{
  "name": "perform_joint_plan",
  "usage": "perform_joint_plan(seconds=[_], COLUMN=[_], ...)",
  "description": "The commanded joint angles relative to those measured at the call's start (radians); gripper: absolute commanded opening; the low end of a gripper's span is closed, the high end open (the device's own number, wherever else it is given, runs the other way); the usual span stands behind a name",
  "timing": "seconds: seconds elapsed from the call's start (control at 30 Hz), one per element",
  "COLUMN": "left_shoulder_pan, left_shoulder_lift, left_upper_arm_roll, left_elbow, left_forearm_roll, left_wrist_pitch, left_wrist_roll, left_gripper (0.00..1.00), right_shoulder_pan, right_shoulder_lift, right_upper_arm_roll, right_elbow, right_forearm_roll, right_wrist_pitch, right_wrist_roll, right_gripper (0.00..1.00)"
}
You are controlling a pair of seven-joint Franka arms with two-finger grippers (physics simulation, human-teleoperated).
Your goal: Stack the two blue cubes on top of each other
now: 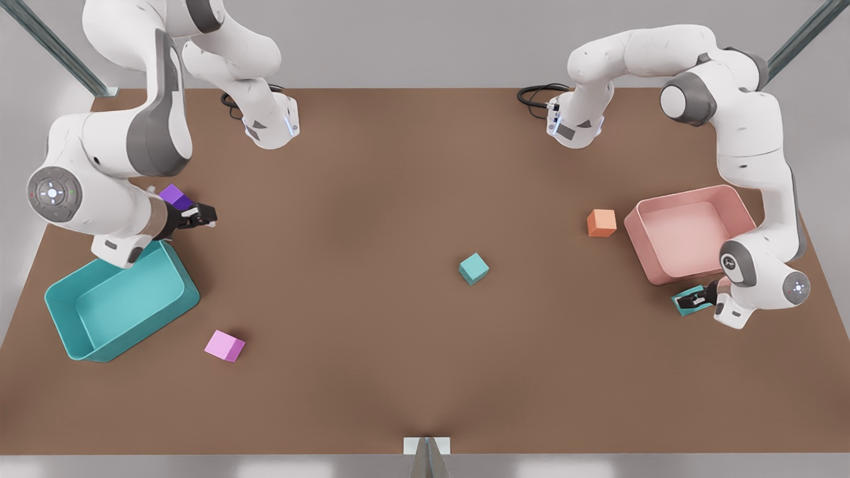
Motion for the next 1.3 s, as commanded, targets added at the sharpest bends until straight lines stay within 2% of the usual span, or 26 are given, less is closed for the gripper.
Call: perform_joint_plan(seconds=[0.0,0.03,0.1,0.27,0.33,0.37,0.4,0.43,0.47,0.53,0.57,0.6,0.67,0.7,0.73,1.27], left_shoulder_pan=[0.0,0.0,0.0,-0.029,-0.13,-0.23,-0.349,-0.388,-0.54,-0.799,-0.825,-0.83,-0.834,-0.834,-0.83,-0.819], left_shoulder_lift=[0.0,0.0,0.0,-0.019,-0.065,-0.097,-0.125,-0.131,-0.157,-0.162,-0.162,-0.16,-0.16,-0.19,-0.211,-0.195], left_upper_arm_roll=[0.0,0.0,0.0,-0.02,-0.025,-0.025,-0.022,-0.032,-0.052,-0.055,-0.095,-0.15,-0.193,-0.204,-0.207,-0.213], left_elbow=[0.001,0.001,0.001,0.018,0.031,0.031,0.036,0.073,0.084,0.085,0.103,0.103,0.09,0.018,-0.024,-0.104], left_forearm_roll=[0.0,0.002,0.002,0.005,0.005,0.006,0.006,0.006,0.011,0.005,-0.012,-0.012,-0.003,-0.005,-0.005,-0.006], left_wrist_pitch=[0.028,0.028,0.029,0.028,0.021,0.021,-0.021,-0.09,-0.238,-0.256,-0.256,-0.256,-0.241,-0.157,-0.095,-0.08], left_wrist_roll=[-0.019,-0.021,-0.022,-0.083,-0.159,-0.274,-0.373,-0.453,-0.527,-0.742,-0.762,-0.792,-0.795,-0.795,-0.829,-0.835], left_gripper=[0.8,0.8,0.71,0.71,0.71,0.71,0.71,0.72,0.72,0.72,0.72,0.72,0.72,0.72,0.72,0.72], right_shoulder_pan=[0.004,0.005,0.016,0.057,0.056,0.056,0.054,0.051,0.051,0.048,0.048,0.048,0.048,0.048,0.048,0.053], right_shoulder_lift=[0.002,0.002,0.005,0.011,0.011,0.011,0.011,0.011,0.011,0.011,0.013,0.013,0.013,0.013,0.013,0.02], right_upper_arm_roll=[0.0,0.0,0.0,0.0,0.0,-0.003,-0.005,-0.007,-0.007,-0.008,-0.008,-0.008,-0.008,-0.008,-0.008,-0.003], right_elbow=[0.0,0.001,0.001,0.001,0.004,0.006,0.007,0.016,0.018,0.019,0.024,0.026,0.026,0.027,0.027,0.026], right_forearm_roll=[-0.003,-0.005,-0.044,-0.084,-0.084,-0.084,-0.083,-0.083,-0.083,-0.075,-0.075,-0.075,-0.074,-0.074,-0.074,-0.069], right_wrist_pitch=[-0.005,-0.005,-0.016,-0.017,-0.017,-0.017,-0.017,-0.017,-0.019,-0.022,-0.023,-0.026,-0.027,-0.028,-0.028,-0.031], right_wrist_roll=[-0.073,-0.074,-0.074,-0.071,-0.07,-0.071,-0.073,-0.076,-0.076,-0.076,-0.076,-0.076,-0.076,-0.076,-0.076,-0.074], right_gripper=[1.0,1.0,1.0,1.0,1.0,1.0,1.0,1.0,1.0,1.0,1.0,1.0,1.0,1.0,1.0,1.0])
